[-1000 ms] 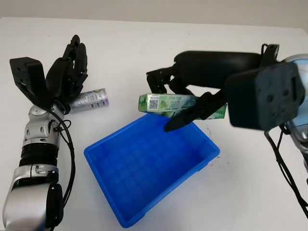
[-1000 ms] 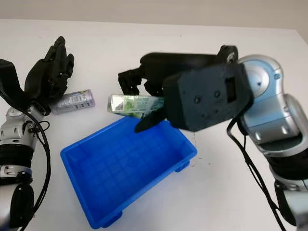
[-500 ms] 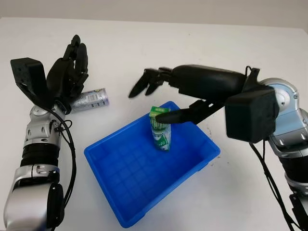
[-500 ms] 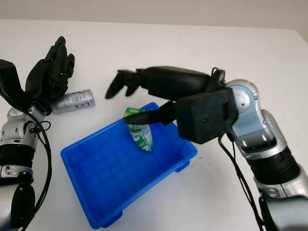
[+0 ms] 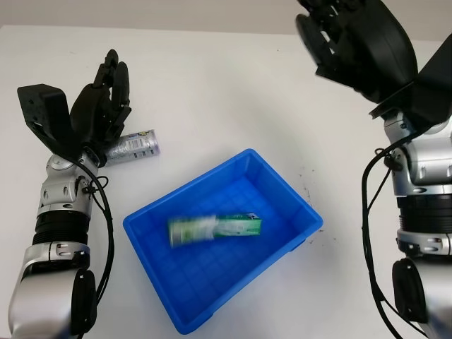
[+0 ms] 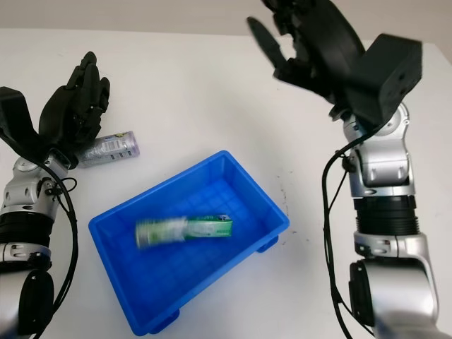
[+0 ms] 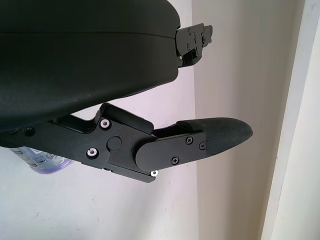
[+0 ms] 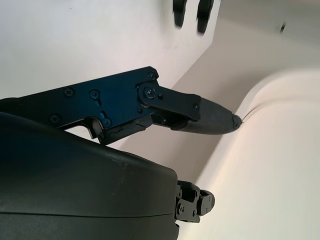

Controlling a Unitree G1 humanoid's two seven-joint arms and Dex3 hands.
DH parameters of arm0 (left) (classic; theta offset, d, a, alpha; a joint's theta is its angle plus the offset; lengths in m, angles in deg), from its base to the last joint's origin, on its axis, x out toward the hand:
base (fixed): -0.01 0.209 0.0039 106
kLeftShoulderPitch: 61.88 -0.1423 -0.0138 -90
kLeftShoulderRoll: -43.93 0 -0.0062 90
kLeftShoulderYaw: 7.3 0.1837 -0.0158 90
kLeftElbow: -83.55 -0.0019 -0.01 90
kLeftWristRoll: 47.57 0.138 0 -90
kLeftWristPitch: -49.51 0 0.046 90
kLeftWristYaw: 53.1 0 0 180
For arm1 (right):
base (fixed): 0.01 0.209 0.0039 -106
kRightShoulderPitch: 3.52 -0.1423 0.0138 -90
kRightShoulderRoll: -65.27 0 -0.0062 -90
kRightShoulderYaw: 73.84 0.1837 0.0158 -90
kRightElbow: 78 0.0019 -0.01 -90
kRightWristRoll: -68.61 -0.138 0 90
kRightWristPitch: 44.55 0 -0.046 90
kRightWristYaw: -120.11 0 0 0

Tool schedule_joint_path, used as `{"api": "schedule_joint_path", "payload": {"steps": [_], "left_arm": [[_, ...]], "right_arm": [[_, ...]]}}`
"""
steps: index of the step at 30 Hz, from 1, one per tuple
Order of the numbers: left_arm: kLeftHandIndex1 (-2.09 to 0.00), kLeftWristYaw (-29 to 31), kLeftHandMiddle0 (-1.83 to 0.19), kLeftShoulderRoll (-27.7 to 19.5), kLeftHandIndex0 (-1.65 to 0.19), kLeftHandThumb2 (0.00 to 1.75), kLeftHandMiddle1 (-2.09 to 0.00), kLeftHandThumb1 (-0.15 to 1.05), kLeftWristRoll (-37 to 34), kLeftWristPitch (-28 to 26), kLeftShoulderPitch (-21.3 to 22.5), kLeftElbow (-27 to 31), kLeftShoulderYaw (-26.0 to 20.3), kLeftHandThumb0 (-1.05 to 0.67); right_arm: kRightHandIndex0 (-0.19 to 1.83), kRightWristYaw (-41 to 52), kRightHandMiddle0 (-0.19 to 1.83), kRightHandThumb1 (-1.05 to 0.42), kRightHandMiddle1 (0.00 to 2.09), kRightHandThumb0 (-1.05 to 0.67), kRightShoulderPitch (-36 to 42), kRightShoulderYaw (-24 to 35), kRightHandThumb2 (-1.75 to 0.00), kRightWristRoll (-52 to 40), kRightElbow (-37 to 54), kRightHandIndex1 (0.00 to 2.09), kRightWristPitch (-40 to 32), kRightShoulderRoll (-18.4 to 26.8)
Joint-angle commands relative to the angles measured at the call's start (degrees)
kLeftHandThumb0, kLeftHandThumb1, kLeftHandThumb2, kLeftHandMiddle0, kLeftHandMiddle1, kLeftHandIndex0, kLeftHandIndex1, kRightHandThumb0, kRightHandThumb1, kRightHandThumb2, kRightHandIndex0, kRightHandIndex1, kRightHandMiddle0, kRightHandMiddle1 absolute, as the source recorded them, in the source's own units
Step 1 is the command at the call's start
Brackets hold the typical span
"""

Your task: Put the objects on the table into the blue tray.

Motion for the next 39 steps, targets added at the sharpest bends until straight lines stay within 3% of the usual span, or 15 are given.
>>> {"api": "schedule_joint_path", "payload": {"steps": [1, 9, 17, 20, 23, 24, 26, 30, 34, 39], "left_arm": [[0.00, 0.6, 0.19, -0.7, 0.19, 0.61, 0.00, 1.05, -0.1, 0.6, -0.1, -0.4, -0.2, -0.70], [0.00, 1.1, 0.19, -1.1, 0.19, 0.58, 0.00, 1.05, 0.1, 0.4, 0.7, -1.4, -0.2, -0.72], [0.00, 0.4, 0.19, -1.8, 0.19, 0.59, 0.00, 1.05, 1.5, 0.4, 0.6, -0.5, 0.6, -0.73], [0.00, -3.0, 0.19, -4.2, 0.19, 0.53, 0.00, 1.05, 9.7, 5.0, -0.6, 1.8, 4.9, -0.74], [0.00, -8.5, 0.10, -8.0, 0.19, 0.40, -0.05, 1.05, 21.1, 6.0, -2.8, 9.2, 9.8, -0.77], [-0.01, -8.5, 0.10, -10.7, 0.19, 0.36, -0.47, 1.05, 26.1, 4.4, -3.6, 14.2, 11.7, -0.77], [-0.01, -6.3, 0.17, -15.1, 0.18, 0.23, -0.15, 1.05, 33.5, 0.2, -4.7, 22.5, 14.4, -0.77], [-0.05, 3.9, 0.19, -21.6, 0.13, 0.10, -0.02, 1.01, 36.3, -4.1, -4.0, 29.9, 15.7, -0.70], [-0.05, 10.3, 0.18, -25.5, 0.13, 0.06, -0.04, 0.97, 39.2, -4.3, -1.3, 29.4, 18.6, -0.78], [-0.04, 13.4, 0.17, -26.3, 0.15, 0.04, -0.05, 0.93, 42.3, -4.5, -0.3, 28.1, 21.6, -0.79]], "right_arm": [[-0.18, -1.2, -0.19, -1.05, 0.13, -0.86, -1.4, 1.4, -0.72, -0.4, -1.9, 0.09, -1.5, 0.8], [-0.19, -6.2, -0.19, -1.05, 0.01, -0.88, -0.3, 3.8, -0.75, -0.6, -9.4, 0.01, -2.6, -0.1], [-0.19, -11.2, -0.19, -1.05, 0.00, -0.81, 1.9, 5.5, -0.81, -2.3, -13.3, 0.00, -2.6, -4.5], [-0.19, -11.4, -0.19, -1.05, 0.00, -0.80, 2.9, 5.1, -0.80, -2.4, -11.7, 0.00, -3.8, -5.1], [-0.19, -11.2, -0.19, -1.05, 0.00, -0.79, 3.5, 4.7, -0.80, -2.5, -10.3, 0.00, -4.5, -5.3], [-0.19, -11.0, -0.19, -1.05, 0.00, -0.78, 3.6, 4.5, -0.81, -2.4, -10.2, 0.00, -4.4, -5.3], [-0.19, -10.6, -0.19, -1.05, 0.00, -0.78, 3.6, 4.3, -0.80, -2.4, -10.2, 0.00, -4.2, -5.2], [-0.19, -10.9, -0.19, -1.05, 0.00, -0.78, 3.2, 4.2, -0.80, -2.3, -10.8, 0.00, -3.9, -5.4], [-0.19, -11.1, -0.19, -1.05, 0.00, -0.78, 2.6, 4.1, -0.80, -2.5, -11.1, 0.00, -4.2, -5.7], [-0.19, -11.3, -0.19, -1.05, 0.00, -0.78, 2.3, 4.6, -0.80, -3.0, -11.4, 0.00, -3.7, -6.1]]}}
